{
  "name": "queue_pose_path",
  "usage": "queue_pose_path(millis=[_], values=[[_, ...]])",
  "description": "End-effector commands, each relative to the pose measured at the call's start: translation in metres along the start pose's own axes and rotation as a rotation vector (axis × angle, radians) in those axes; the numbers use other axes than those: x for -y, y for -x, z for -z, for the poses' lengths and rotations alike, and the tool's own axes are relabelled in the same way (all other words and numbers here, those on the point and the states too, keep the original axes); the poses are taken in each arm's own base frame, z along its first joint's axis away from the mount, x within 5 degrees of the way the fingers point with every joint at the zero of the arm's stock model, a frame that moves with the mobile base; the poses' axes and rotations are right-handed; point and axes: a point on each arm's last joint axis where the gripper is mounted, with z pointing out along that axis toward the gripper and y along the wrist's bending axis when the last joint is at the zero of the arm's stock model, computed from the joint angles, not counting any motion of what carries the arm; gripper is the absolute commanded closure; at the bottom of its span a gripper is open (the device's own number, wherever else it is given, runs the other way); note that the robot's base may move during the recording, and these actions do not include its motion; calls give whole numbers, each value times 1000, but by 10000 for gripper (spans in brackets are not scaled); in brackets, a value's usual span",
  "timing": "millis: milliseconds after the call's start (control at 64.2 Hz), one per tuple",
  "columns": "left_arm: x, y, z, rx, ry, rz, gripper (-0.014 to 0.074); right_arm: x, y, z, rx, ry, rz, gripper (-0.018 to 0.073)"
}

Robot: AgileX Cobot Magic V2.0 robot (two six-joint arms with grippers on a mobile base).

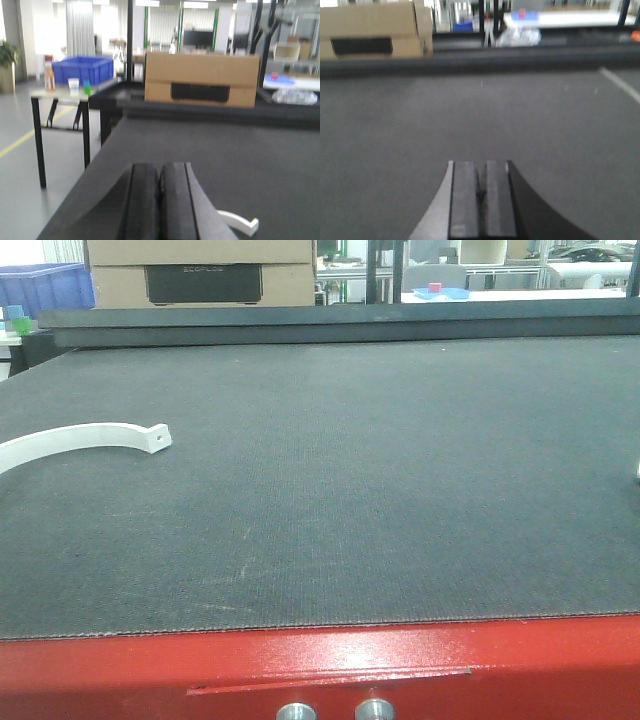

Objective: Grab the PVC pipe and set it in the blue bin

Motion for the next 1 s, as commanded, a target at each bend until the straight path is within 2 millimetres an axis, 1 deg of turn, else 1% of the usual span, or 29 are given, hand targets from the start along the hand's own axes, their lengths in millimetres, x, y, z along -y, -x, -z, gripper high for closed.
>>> queue_pose_path(millis=[0, 47, 109, 187, 296, 389, 483, 592, 857, 981], values=[[0, 7, -16, -83, 2, -2, 707, 1, 10, -15, -104, -3, 2, 722], [0, 10, -30, -135, 2, 0, 707, 1, 15, -23, -154, -1, 1, 722], [0, 14, -42, -169, 2, 3, 707, 0, 19, -31, -216, 3, -1, 722], [0, 14, -60, -223, 3, 5, 707, 1, 20, -44, -287, 4, -4, 722], [0, 12, -80, -285, 4, 5, 707, 3, 17, -58, -340, 3, -9, 722], [0, 7, -92, -307, 5, 6, 707, 4, 15, -68, -357, 0, -12, 722], [0, 7, -99, -289, 6, 6, 707, 5, 19, -75, -307, -7, -13, 722], [0, 12, -100, -228, 6, 5, 707, 6, 26, -78, -227, -14, -12, 722], [0, 17, -98, -184, 6, 5, 707, 6, 26, -79, -226, -15, -12, 722], [-1, 10, -108, -222, 7, -10, 707, 7, 25, -85, -236, -16, -11, 722]])
